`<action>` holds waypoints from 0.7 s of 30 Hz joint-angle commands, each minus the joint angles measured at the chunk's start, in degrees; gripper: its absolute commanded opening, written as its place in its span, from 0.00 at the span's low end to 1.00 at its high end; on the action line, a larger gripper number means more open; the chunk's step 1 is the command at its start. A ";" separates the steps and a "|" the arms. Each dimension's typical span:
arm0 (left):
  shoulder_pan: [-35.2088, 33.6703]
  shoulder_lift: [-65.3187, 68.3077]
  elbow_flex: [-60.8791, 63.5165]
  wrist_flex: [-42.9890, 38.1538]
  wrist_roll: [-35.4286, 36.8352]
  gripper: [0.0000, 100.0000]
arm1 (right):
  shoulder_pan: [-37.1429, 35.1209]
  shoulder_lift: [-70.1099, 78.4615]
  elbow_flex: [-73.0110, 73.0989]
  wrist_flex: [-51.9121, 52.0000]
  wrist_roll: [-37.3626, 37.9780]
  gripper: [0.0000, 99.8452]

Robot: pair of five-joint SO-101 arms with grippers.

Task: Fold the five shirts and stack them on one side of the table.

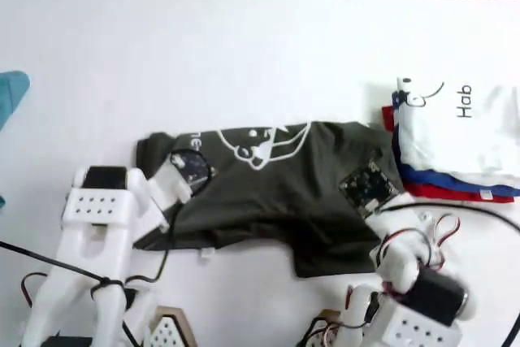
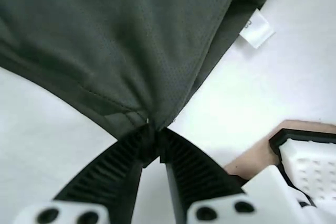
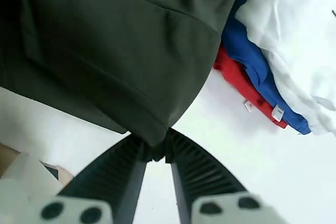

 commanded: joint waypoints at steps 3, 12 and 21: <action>0.09 -1.05 1.89 -0.62 -0.26 0.03 | 0.75 -4.09 0.35 0.31 -0.26 0.02; -0.18 -0.97 4.09 -2.64 -0.09 0.03 | 0.40 6.46 1.41 -0.13 0.09 0.02; -0.26 -0.88 6.29 -3.87 0.09 0.03 | 0.31 14.90 10.64 -9.10 0.00 0.02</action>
